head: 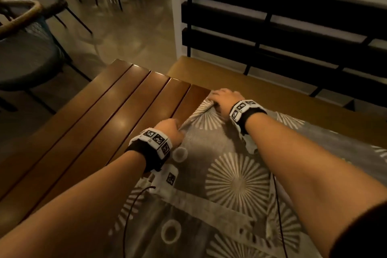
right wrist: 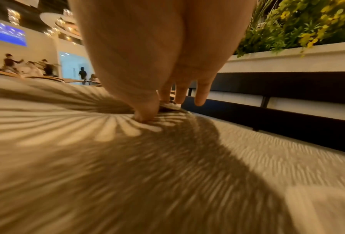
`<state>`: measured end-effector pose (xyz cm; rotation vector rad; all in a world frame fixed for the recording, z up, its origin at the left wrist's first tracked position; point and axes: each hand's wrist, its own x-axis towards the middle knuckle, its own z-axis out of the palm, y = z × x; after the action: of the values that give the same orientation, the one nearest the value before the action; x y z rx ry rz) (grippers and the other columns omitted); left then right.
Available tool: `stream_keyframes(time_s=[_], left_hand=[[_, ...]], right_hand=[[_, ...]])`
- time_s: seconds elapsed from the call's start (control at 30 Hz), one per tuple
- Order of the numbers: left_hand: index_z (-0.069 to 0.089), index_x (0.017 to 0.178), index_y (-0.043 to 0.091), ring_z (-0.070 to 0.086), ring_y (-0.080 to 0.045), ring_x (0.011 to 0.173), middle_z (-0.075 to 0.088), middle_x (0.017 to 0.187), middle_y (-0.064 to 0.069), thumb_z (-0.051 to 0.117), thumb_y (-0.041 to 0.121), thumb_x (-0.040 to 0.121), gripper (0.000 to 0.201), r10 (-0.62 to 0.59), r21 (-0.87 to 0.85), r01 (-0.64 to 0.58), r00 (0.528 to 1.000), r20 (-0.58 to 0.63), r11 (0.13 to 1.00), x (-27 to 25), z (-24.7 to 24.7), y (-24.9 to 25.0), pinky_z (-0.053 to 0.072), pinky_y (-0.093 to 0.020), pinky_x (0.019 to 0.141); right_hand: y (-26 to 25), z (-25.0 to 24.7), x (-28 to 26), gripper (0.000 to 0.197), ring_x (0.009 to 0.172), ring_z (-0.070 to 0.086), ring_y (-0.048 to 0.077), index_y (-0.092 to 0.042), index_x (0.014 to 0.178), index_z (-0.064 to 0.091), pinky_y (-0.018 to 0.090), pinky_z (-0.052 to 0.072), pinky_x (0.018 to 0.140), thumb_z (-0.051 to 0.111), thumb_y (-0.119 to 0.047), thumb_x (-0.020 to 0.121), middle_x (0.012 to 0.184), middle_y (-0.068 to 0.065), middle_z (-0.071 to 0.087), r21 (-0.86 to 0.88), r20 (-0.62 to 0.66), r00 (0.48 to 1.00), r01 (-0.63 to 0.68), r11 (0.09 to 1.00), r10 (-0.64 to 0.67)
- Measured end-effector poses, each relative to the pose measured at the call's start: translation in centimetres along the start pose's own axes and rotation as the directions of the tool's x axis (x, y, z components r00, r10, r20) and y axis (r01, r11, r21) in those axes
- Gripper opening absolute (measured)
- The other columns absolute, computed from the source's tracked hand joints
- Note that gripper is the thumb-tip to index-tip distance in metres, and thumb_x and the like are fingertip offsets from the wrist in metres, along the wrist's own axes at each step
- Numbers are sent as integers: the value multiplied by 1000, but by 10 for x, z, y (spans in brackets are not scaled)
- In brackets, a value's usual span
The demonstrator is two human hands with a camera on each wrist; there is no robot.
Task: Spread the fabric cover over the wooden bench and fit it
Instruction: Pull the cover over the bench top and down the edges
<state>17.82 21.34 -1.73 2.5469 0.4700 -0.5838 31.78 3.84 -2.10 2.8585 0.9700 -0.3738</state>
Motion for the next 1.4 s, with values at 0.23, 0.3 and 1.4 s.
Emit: stream_keyframes(time_s=[0.23, 0.3, 1.4], left_hand=[[49, 71, 22, 52, -15, 75, 53, 79, 2, 62, 26, 88, 22, 115, -43, -110, 980, 161, 993, 12, -10, -15, 44, -30, 70], [54, 81, 21, 54, -15, 82, 54, 83, 4, 61, 27, 89, 12, 121, -28, -117, 970, 211, 993, 16, -14, -15, 42, -29, 72], [63, 118, 8, 54, -12, 72, 60, 89, -2, 41, 29, 102, 34, 25, -265, 108, 892, 452, 958, 26, -40, -15, 41, -24, 59]], right_hand=[[15, -12, 47, 44, 120, 45, 29, -29, 121, 58, 42, 44, 92, 54, -5, 85, 126, 4, 53, -107, -39, 999, -18, 994, 14], [19, -19, 56, 32, 116, 46, 29, -28, 114, 62, 42, 42, 89, 56, -11, 88, 119, 5, 53, -181, -69, 996, -65, 981, 53], [11, -25, 90, 53, 104, 61, 20, -24, 139, 46, 29, 49, 85, 58, -9, 89, 130, 2, 58, 285, 347, 937, -150, 947, 44]])
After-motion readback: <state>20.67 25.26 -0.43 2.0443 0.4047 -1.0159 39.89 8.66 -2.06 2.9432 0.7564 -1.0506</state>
